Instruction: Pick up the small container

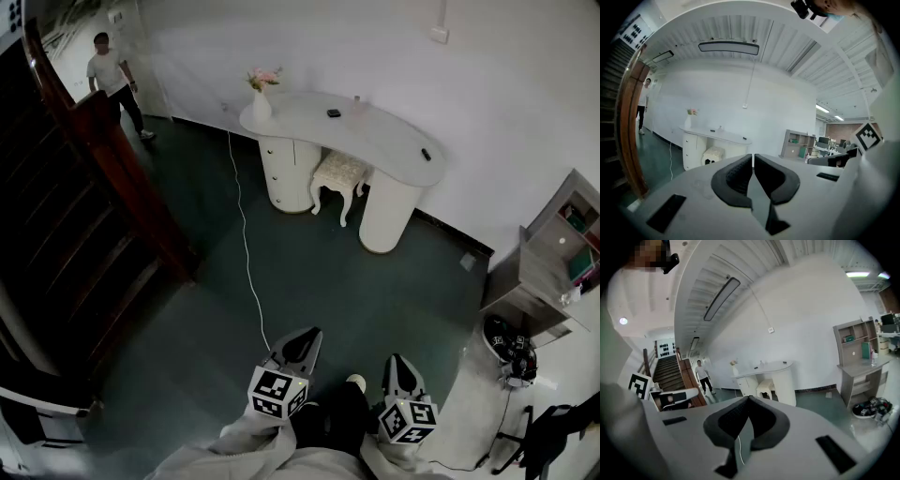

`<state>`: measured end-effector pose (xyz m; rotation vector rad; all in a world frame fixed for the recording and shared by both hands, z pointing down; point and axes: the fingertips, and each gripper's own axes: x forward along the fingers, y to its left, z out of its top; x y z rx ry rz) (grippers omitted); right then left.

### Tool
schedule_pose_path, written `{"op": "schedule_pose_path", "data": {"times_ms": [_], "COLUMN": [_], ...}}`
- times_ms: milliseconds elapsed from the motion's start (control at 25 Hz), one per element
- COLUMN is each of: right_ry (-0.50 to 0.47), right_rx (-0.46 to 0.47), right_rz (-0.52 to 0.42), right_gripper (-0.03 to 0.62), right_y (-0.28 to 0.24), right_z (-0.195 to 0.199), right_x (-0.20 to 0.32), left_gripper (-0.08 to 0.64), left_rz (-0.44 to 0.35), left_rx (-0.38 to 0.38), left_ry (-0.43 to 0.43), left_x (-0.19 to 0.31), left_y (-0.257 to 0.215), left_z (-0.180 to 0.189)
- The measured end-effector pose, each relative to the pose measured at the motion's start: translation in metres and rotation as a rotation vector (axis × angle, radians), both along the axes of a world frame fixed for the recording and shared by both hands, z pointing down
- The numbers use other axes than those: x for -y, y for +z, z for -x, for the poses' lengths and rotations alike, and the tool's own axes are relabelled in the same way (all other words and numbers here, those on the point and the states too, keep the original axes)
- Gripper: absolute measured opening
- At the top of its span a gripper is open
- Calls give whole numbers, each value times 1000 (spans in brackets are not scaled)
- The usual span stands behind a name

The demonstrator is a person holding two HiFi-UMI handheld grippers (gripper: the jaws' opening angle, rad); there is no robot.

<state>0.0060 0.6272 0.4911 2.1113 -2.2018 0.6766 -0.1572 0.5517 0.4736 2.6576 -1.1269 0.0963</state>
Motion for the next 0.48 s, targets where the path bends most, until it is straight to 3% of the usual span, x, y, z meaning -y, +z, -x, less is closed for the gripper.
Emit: {"op": "schedule_pose_path", "data": {"times_ms": [480], "right_ry": [12], "right_rx": [-30], "right_rz": [-47], "right_gripper": [51], "right_y": [-10], "right_z": [34], "right_x": [-30], "left_gripper": [26], "left_rz": [-10], "left_rx": [10], "left_ry": [-6], "left_x": [-42], "left_y": [7], "left_z": [40]}}
